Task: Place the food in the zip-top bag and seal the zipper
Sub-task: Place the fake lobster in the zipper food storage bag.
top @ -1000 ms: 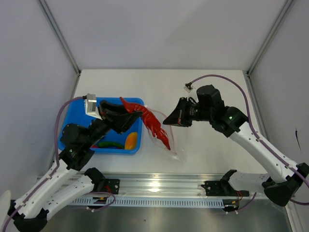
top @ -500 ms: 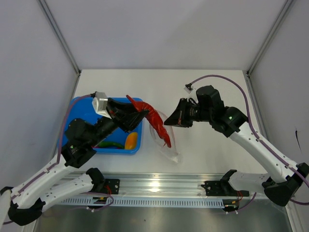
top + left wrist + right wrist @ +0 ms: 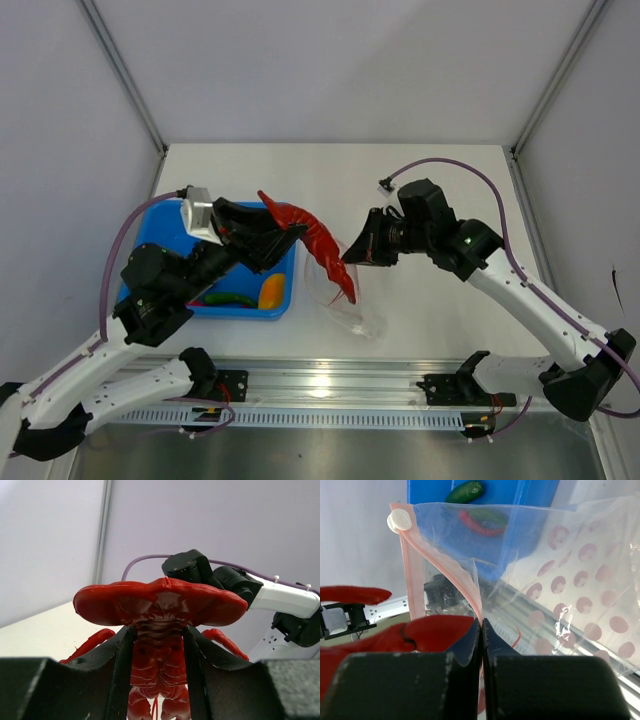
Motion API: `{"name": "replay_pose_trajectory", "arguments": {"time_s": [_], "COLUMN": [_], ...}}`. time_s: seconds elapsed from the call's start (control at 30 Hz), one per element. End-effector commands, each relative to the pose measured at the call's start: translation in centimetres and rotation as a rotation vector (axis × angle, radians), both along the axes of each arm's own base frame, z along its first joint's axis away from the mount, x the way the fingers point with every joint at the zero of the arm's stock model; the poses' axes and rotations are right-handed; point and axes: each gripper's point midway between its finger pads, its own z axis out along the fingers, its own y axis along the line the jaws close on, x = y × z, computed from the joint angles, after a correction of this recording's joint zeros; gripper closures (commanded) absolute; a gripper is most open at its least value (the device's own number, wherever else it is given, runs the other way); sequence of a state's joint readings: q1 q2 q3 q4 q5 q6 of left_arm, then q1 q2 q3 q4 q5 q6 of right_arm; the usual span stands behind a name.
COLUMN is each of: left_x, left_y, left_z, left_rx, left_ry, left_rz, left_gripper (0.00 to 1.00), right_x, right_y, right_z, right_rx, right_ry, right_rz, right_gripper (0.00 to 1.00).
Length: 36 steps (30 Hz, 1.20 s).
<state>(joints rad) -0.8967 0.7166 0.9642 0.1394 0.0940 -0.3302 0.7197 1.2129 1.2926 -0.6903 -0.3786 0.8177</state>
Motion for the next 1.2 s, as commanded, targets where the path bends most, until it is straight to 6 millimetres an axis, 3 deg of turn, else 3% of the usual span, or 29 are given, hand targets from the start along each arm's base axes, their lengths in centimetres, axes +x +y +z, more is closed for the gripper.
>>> {"name": "replay_pose_trajectory", "arguments": {"time_s": [0.0,0.4,0.77,1.17], "left_x": [-1.3,-1.0,-1.4,-2.3], "left_y": [-0.2,-1.1,0.0,-1.5], "left_z": [2.6,-0.2,0.4,0.0], "left_rx": [-0.047,0.01,0.006,0.007], "left_ry": [-0.06,-0.051,-0.081,-0.075], "left_rz": [-0.047,-0.051,-0.03,-0.123], "left_gripper": [1.0,0.99,0.99,0.99], "right_x": [0.4,-0.4,-1.5,-1.6], "right_y": [0.4,0.6,0.5,1.3], "right_z": [0.6,3.0,3.8,4.3], "right_rx": [0.011,0.078,0.136,0.178], "right_ry": [-0.027,-0.041,-0.031,-0.001], "right_rz": [0.008,0.033,0.057,0.077], "right_gripper": [1.0,1.0,1.0,1.0]}}
